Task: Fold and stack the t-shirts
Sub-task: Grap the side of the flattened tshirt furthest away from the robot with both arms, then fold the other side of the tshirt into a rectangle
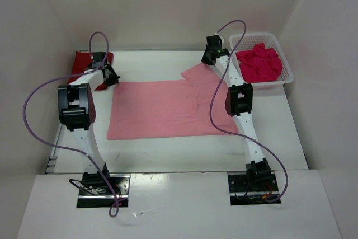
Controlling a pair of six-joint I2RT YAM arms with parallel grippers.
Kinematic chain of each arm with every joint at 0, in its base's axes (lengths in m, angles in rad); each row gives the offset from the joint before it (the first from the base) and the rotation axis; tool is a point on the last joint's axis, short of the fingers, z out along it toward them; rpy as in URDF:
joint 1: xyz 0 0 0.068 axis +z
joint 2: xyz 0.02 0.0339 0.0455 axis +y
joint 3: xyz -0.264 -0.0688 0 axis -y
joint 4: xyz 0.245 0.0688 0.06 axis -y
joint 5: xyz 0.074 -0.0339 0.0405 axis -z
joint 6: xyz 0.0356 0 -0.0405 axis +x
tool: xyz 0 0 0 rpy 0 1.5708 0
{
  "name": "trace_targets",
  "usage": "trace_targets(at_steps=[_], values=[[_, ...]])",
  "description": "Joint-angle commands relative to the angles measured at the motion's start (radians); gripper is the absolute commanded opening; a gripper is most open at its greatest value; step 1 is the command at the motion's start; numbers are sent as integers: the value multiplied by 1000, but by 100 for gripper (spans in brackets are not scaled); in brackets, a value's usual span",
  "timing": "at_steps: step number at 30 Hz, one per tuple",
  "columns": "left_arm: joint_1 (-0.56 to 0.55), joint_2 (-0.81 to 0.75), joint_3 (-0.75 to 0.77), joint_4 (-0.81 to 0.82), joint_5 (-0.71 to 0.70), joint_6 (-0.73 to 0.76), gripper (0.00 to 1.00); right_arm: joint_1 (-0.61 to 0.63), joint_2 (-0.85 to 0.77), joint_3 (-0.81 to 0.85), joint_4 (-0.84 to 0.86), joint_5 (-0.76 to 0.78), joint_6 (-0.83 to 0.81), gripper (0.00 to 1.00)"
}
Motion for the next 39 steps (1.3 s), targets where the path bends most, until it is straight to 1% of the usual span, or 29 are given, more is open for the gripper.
trace_targets(at_steps=[1,6,8,9,11,12,14,15,18,19,20,21,22,23,26,27,28,29,32,36,39], values=[[3,-79,-29,29,15,-14,0,6,11,63,-26,-11,19,0],[3,-154,-52,38,15,-14,0,6,-131,73,-111,-51,20,0],[3,-193,-87,38,6,-5,0,6,-193,28,-147,-62,10,0],[3,-206,-101,38,6,-5,0,6,-266,-3,-159,-62,10,0],[3,-245,-151,48,6,-5,0,-3,-357,-168,-159,-72,0,0],[13,-260,-170,48,6,-5,0,-3,-468,-339,-135,-72,0,0],[13,-300,-204,57,6,-5,0,-3,-593,-525,-42,-85,0,0],[13,-312,-231,57,6,4,0,-3,-704,-687,-15,-85,9,0],[13,-361,-273,57,6,4,0,-14,-835,-876,19,-94,18,0],[13,-374,-288,57,6,4,0,-23,-919,-988,19,-94,18,0],[22,-398,-313,48,6,13,0,-23,-960,-1040,31,-94,18,0],[22,-411,-325,48,6,14,0,-23,-1001,-1140,31,-94,18,0],[22,-433,-334,37,6,14,0,-23,-1083,-1187,31,-94,27,0],[33,-443,-359,37,6,14,0,-23,-1121,-1269,42,-94,27,0],[43,-486,-394,17,-3,23,0,-23,-1268,-1379,31,-103,38,0],[43,-507,-420,17,-14,23,0,-23,-1302,-1449,31,-103,47,0],[43,-519,-434,17,-14,23,0,-23,-1360,-1483,22,-103,47,0],[43,-530,-448,6,-28,23,0,-32,-1386,-1541,13,-103,47,0],[52,-562,-501,-3,-43,32,0,-64,-1476,-1646,0,-103,47,0],[71,-562,-534,-24,-43,32,0,-95,-1540,-1715,-56,-103,56,0],[80,-572,-534,-58,-54,32,1,-95,-1561,-1738,-67,-103,66,0]])
